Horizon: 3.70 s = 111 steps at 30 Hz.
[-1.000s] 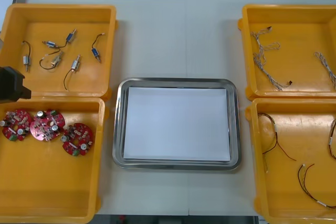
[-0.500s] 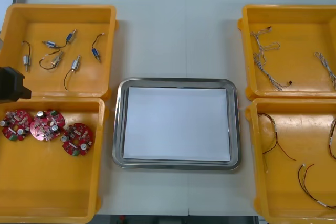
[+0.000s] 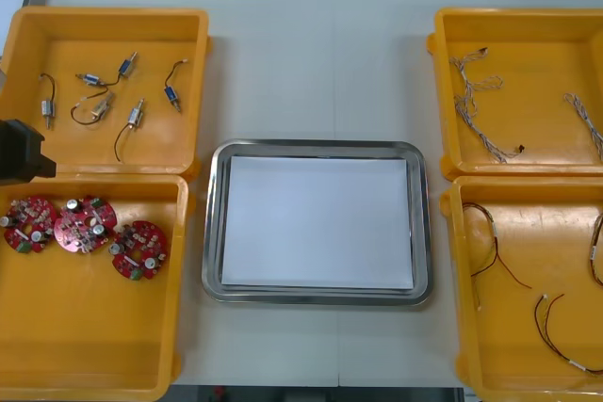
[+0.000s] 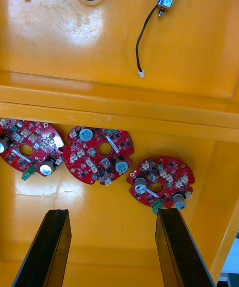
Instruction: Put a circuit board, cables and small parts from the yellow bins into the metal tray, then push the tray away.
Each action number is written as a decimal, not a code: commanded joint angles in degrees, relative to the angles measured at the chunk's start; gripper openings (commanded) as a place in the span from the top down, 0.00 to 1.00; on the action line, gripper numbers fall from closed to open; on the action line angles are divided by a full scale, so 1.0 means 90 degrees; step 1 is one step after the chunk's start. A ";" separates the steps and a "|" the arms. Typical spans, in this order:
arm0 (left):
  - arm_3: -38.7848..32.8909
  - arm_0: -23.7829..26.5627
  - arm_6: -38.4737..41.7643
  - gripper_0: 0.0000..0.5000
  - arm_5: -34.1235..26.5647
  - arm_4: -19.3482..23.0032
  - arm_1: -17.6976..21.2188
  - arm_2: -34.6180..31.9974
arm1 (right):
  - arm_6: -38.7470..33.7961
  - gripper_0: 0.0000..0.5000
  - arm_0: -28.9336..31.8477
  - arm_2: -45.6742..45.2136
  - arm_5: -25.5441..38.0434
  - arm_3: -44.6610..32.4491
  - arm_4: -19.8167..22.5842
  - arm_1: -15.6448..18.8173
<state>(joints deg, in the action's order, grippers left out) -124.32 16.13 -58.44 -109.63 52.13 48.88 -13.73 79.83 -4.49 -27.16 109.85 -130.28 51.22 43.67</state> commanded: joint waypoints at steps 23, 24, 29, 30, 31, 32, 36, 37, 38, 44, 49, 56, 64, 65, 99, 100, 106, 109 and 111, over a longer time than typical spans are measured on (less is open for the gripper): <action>-0.0054 -0.0084 -0.0558 0.00 -0.0041 -0.0050 -0.0050 -0.0183 | -0.0247 0.00 0.0089 -0.0039 0.0016 -0.0183 0.0051 -0.0038; -0.0054 -0.0084 -0.0558 0.00 -0.0041 -0.0050 -0.0050 -0.0183 | -0.0247 0.00 0.0089 -0.0039 0.0016 -0.0183 0.0051 -0.0038; -0.0054 -0.0084 -0.0558 0.00 -0.0041 -0.0050 -0.0050 -0.0183 | -0.0247 0.00 0.0089 -0.0039 0.0016 -0.0183 0.0051 -0.0038; -0.0054 -0.0084 -0.0558 0.00 -0.0041 -0.0050 -0.0050 -0.0183 | -0.0247 0.00 0.0089 -0.0039 0.0016 -0.0183 0.0051 -0.0038; -0.0054 -0.0084 -0.0558 0.00 -0.0041 -0.0050 -0.0050 -0.0183 | -0.0247 0.00 0.0089 -0.0039 0.0016 -0.0183 0.0051 -0.0038; -0.0054 -0.0084 -0.0558 0.00 -0.0041 -0.0050 -0.0050 -0.0183 | -0.0247 0.00 0.0089 -0.0039 0.0016 -0.0183 0.0051 -0.0038; -0.0054 -0.0084 -0.0558 0.00 -0.0041 -0.0050 -0.0050 -0.0183 | -0.0247 0.00 0.0089 -0.0039 0.0016 -0.0183 0.0051 -0.0038; -0.0054 -0.0084 -0.0558 0.00 -0.0041 -0.0050 -0.0050 -0.0183 | -0.0247 0.00 0.0089 -0.0039 0.0016 -0.0183 0.0051 -0.0038; -0.0054 -0.0084 -0.0558 0.00 -0.0041 -0.0050 -0.0050 -0.0183 | -0.0247 0.00 0.0089 -0.0078 0.0016 -0.0164 0.0041 -0.0058; 0.0112 -0.0377 -0.0548 0.00 -0.0041 -0.0050 -0.0246 -0.0085 | -0.0286 0.00 0.0108 -0.0078 0.0016 -0.0203 -0.0076 -0.0077; 0.0141 -0.0367 -0.0568 0.00 -0.0041 0.0008 -0.0197 -0.0115 | -0.0345 0.00 0.0206 -0.0049 0.0016 -0.0222 -0.0047 -0.0077; 0.0141 -0.0426 -0.0714 0.00 -0.0041 0.0174 0.0018 -0.0115 | -0.0384 0.00 0.0772 0.0000 -0.0165 -0.0281 0.0002 -0.0126; 0.0112 -0.1051 -0.0968 0.00 0.0863 0.0721 0.0585 -0.0115 | -0.0501 0.00 0.1407 0.0137 -0.0594 -0.0740 -0.0526 -0.0614; 0.0112 -0.1109 -0.0997 0.00 0.0931 0.0741 0.0633 -0.0115 | -0.0501 0.00 0.1427 0.0176 -0.0604 -0.0759 -0.0604 -0.0663; 0.0288 -0.3219 -0.3741 0.00 0.4818 0.1180 0.2821 0.0950 | -0.0697 0.00 0.2354 0.2012 -0.3573 0.1126 -0.1746 -0.1278; 0.0336 -0.3267 -0.3781 0.00 0.4935 0.1200 0.2870 0.0979 | -0.0697 0.00 0.2345 0.2031 -0.3622 0.1174 -0.1736 -0.1278; 0.0571 -0.3502 -0.3947 0.00 0.5550 0.1151 0.3055 0.1126 | -0.0716 0.00 0.2325 0.2100 -0.3641 0.1272 -0.1805 -0.1278; 0.0698 -0.3502 -0.4034 0.00 0.5707 0.1112 0.3065 0.1223 | -0.0736 0.00 0.2315 0.2129 -0.3661 0.1340 -0.1815 -0.1278; 0.0795 -0.3492 -0.4093 0.00 0.5843 0.1004 0.3065 0.1321 | -0.0726 0.00 0.2296 0.2168 -0.3778 0.1458 -0.1815 -0.1278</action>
<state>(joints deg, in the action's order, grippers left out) -118.34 -13.92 -88.37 -58.96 62.68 73.86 -3.57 76.03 16.22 -8.96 77.37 -117.90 35.12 32.86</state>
